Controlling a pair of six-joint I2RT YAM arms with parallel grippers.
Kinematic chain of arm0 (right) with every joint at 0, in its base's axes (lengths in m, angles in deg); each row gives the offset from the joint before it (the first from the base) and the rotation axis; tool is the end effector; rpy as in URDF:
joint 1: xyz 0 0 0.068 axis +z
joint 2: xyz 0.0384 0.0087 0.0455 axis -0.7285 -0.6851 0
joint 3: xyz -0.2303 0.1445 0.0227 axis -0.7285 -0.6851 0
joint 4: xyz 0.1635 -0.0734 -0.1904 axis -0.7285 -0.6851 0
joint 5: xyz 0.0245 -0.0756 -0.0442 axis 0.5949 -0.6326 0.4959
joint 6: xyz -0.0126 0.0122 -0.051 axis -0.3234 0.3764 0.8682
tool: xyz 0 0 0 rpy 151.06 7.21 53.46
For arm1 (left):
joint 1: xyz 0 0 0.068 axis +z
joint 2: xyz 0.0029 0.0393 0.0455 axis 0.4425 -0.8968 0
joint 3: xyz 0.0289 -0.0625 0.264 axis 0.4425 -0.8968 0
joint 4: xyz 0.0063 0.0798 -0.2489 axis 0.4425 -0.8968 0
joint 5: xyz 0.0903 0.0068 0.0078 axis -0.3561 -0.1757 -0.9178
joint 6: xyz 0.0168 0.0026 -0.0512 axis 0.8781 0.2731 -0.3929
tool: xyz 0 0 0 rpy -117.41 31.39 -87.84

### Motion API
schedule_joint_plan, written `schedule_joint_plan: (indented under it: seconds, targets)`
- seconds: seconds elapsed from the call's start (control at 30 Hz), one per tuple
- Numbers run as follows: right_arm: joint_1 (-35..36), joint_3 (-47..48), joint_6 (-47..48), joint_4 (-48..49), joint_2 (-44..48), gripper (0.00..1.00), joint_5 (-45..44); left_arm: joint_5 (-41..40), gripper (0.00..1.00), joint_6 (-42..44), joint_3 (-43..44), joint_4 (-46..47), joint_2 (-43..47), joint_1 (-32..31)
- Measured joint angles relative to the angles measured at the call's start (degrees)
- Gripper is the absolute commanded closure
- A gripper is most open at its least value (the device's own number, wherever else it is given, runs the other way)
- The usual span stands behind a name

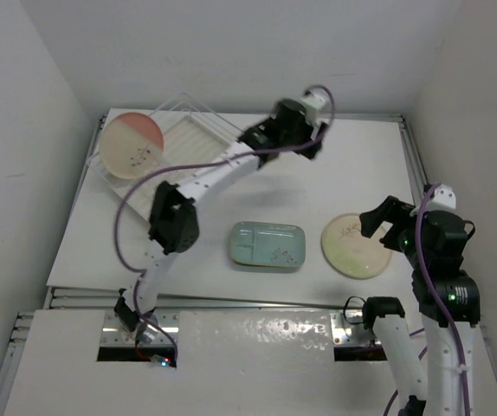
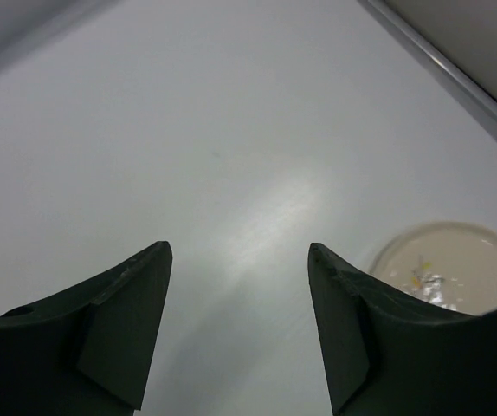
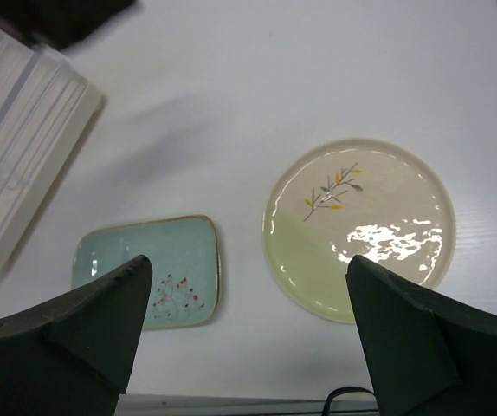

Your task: Unload the plates from the dish rack

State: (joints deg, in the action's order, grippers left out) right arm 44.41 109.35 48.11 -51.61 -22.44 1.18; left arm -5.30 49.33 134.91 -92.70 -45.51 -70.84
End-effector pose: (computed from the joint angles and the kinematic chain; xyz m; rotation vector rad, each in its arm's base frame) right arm 0.0839 -0.0035 0.3436 0.5546 1.9418 0.3001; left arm 0.3935 -0.3903 0.2889 0.7770 1.9335 -0.5634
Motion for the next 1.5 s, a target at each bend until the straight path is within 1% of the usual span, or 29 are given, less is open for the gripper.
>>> schedule_joint_plan:
  seconds: [0.1,0.17,0.23,0.3,0.4,0.47,0.53,0.6,0.7,0.77,0.87,0.9,0.97,1.0,1.07,1.13,1.17,1.2,1.23,1.3,1.5]
  targets:
    - [0.0,0.48,1.75,0.66,-2.51,0.09,3.98,-3.82,0.32,5.44,-4.2,-3.13,11.56,7.23]
    - [0.0,-0.11,2.97,0.98,-4.33,0.09,6.47,-6.97,0.29,8.94,-7.5,-5.18,19.56,14.16]
    - [0.0,-1.38,4.09,1.51,-5.9,0.1,8.31,-9.33,0.27,11.32,-8.81,-7.65,25.09,21.94]
    - [0.0,-2.49,4.85,1.86,-7.74,0.1,9.62,-10.14,0.27,12.46,-8.68,-10.95,28.11,29.81]
    - [0.0,-3.23,5.4,3.43,-10.73,0.11,11.34,-10.12,0.25,13.9,-8.39,-15.65,29.51,40.24]
    - [0.0,-3.41,5.49,5.18,-12.37,0.11,12.66,-9.88,0.23,15.54,-10.67,-16.98,29.97,46.29]
    - [0.0,-3.5,5.44,7.1,-13.88,0.12,13.92,-9.88,0.22,18.01,-15.13,-17.81,30.71,50.56]
    - [0.0,-3.56,5.29,8.44,-15.15,0.12,14.86,-9.73,0.21,20.57,-18.18,-19.23,30.75,52.72]
    - [0.0,-3.8,4.98,9.81,-16.09,0.13,15.87,-8.94,0.23,23.65,-19.17,-21.86,29.66,53.86]
    - [0.0,-4.11,4.63,10.19,-16.15,0.13,16.26,-8.09,0.27,24.96,-19.17,-21.79,28.85,54.45]
    - [0.0,-5.07,3.91,10.32,-15.41,0.13,16.55,-5.79,0.37,26.67,-19.04,-21.9,27.02,55.95]
    - [0.0,-5.4,3.74,10.32,-15.04,0.13,16.57,-4.87,0.44,27.34,-18.86,-22.08,26.16,56.61]
    - [0.0,-6.12,3.48,10.27,-14.23,0.14,16.55,-2.84,0.51,28.26,-18.75,-22.21,24.26,57.57]
    - [0.0,-6.36,3.34,10.16,-13.86,0.14,16.52,-1.62,0.57,28.74,-18.75,-22.25,23.19,58.01]
    - [0.0,-6.47,3.13,9.94,-13.44,0.15,16.5,0.7,0.59,29.29,-18.75,-22.43,21.16,58.84]
    - [0.0,-6.47,2.91,9.88,-13.29,0.15,16.5,2.62,0.66,30.58,-18.73,-22.62,19.93,59.06]
    - [0.0,-6.47,2.89,9.68,-13.29,0.16,16.48,3.58,0.71,31.32,-18.64,-22.95,20.0,59.25]
    - [0.0,-6.47,2.89,9.49,-13.29,0.16,16.48,4.81,0.84,31.91,-18.49,-23.61,20.33,59.56]
    - [0.0,-6.47,2.89,9.31,-13.22,0.16,16.5,5.75,0.91,32.15,-18.49,-23.74,20.61,59.74]
    - [0.0,-6.47,2.86,9.11,-12.87,0.16,16.61,6.69,0.99,33.38,-18.47,-23.54,20.65,59.8]
    - [0.0,-6.47,2.49,9.18,-10.6,0.18,16.65,9.51,1.0,36.3,-19.87,-22.91,22.97,59.93]
